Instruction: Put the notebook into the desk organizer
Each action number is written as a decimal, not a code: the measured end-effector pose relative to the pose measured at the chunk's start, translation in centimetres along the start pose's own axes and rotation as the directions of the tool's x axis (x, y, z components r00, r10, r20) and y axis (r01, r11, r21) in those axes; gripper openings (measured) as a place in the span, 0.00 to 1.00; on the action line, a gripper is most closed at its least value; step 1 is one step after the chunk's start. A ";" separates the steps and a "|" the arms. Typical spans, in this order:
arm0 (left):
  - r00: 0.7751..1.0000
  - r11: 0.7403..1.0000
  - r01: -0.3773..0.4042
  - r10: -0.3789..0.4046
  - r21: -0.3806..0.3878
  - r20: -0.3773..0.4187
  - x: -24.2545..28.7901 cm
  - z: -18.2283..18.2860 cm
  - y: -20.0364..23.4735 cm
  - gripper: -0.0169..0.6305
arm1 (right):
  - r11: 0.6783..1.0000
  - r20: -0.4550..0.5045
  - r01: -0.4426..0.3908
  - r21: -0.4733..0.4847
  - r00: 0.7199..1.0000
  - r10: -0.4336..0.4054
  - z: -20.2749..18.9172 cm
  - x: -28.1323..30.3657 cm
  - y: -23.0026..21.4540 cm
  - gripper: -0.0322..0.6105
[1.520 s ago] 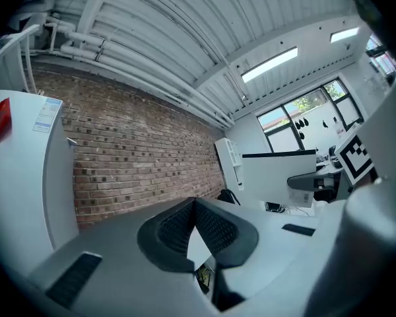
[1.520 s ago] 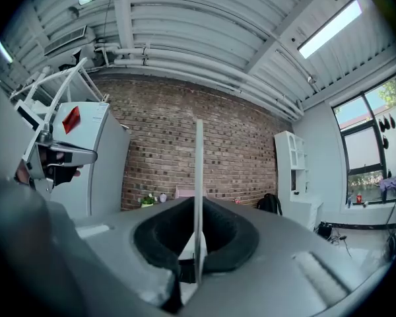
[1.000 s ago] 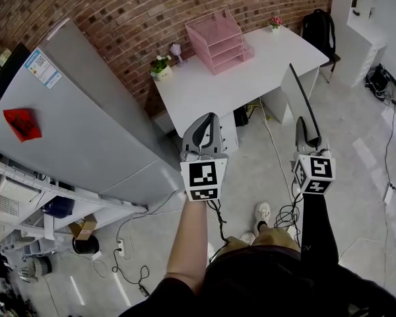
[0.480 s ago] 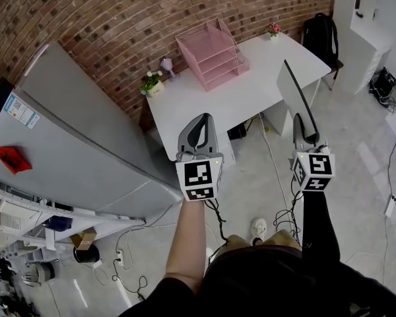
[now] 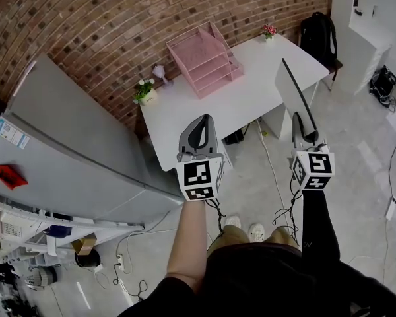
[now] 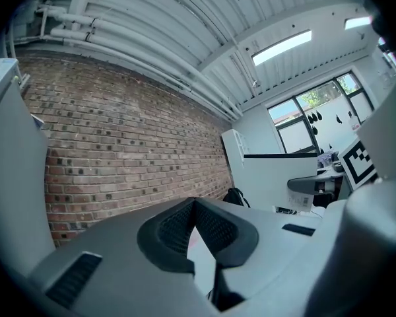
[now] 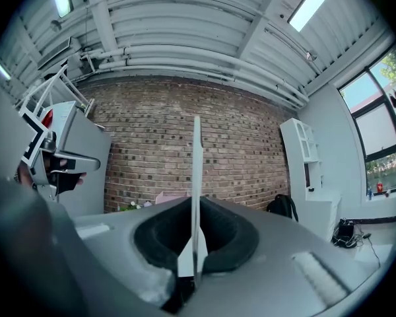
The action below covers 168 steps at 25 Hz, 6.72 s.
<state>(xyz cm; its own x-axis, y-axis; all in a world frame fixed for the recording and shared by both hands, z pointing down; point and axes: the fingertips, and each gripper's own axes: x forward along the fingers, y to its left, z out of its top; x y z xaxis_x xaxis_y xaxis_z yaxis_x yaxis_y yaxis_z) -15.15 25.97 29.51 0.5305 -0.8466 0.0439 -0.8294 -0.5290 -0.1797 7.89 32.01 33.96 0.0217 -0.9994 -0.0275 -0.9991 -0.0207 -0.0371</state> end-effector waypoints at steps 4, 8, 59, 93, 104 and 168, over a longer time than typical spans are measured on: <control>1.000 1.000 0.003 -0.003 0.004 -0.001 1.5 -0.4 0.5 0.04 | 1.000 -0.005 0.001 -0.002 1.000 -0.001 -0.6 1.1 -0.1 0.06; 1.000 1.000 -0.002 0.002 0.028 -0.002 3.6 -0.6 1.0 0.04 | 1.000 -0.018 0.000 -0.008 1.000 0.000 -1.1 3.1 -0.4 0.06; 0.996 0.996 0.084 -0.084 0.006 0.024 35.5 -4.8 17.7 0.04 | 0.997 -0.066 -0.030 -0.072 0.998 0.025 -2.5 40.2 1.1 0.06; 0.978 0.981 -0.191 0.193 0.034 -0.075 47.7 -6.7 17.0 0.04 | 0.913 -0.207 -0.408 0.022 0.891 0.404 -9.8 60.7 -2.0 0.06; 0.963 0.970 -0.241 0.244 0.038 -0.110 48.8 -7.9 17.3 0.04 | 0.886 -0.278 -0.461 0.056 0.845 0.457 -14.2 62.4 -1.5 0.06; 0.942 0.955 -0.295 0.296 0.028 -0.157 48.2 -10.2 19.4 0.04 | 0.855 -0.312 -0.507 0.111 0.799 0.514 -19.8 63.4 2.0 0.06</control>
<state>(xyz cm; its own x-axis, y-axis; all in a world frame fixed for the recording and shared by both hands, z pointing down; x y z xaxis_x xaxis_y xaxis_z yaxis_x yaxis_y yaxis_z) -7.45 -25.72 38.17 0.2272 -0.9634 0.1425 -0.9437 -0.2540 -0.2119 6.54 -31.92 51.90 -0.5080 -0.8176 0.2709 -0.8609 0.4922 -0.1289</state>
